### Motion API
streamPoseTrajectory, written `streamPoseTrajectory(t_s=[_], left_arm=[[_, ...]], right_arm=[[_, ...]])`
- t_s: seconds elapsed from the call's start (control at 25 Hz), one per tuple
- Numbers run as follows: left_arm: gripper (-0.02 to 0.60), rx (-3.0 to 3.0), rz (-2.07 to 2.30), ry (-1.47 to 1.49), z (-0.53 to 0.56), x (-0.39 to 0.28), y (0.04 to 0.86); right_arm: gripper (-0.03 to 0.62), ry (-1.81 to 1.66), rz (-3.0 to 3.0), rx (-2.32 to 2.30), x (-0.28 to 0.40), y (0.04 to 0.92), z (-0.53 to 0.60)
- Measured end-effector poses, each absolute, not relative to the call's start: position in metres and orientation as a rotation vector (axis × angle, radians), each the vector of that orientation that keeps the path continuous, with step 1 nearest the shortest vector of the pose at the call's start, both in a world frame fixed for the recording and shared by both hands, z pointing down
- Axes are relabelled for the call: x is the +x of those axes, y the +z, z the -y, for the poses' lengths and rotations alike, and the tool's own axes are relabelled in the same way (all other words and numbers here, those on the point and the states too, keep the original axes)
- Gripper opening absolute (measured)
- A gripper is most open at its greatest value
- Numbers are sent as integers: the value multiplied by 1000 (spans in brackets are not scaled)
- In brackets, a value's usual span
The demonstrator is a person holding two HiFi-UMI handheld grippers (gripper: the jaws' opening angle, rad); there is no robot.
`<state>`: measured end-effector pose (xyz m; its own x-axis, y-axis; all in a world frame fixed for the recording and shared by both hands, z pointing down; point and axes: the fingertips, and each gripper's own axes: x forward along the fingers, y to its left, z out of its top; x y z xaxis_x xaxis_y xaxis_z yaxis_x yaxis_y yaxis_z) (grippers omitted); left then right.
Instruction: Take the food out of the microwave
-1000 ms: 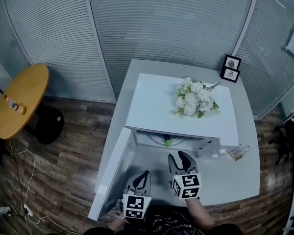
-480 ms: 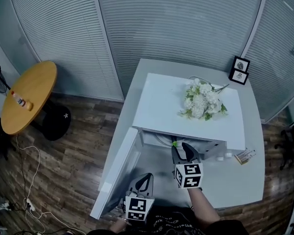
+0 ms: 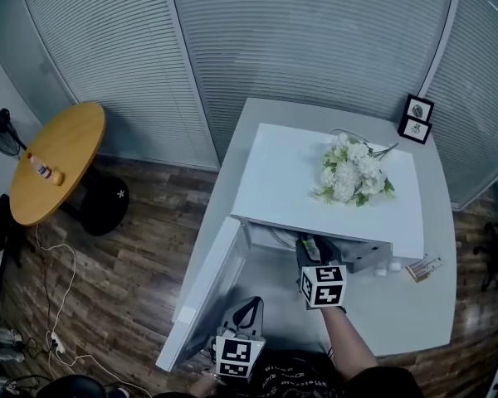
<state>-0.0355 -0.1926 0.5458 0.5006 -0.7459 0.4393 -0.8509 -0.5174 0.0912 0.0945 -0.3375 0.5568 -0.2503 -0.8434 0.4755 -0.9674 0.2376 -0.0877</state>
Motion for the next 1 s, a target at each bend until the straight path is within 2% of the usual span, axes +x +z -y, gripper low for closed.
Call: streamPoseTrajectory(t_s=[1.0], left_arm=[[8, 2436, 1330, 551, 187, -42, 556]], right_arm=[[175, 567, 2021, 1639, 92, 596, 384]])
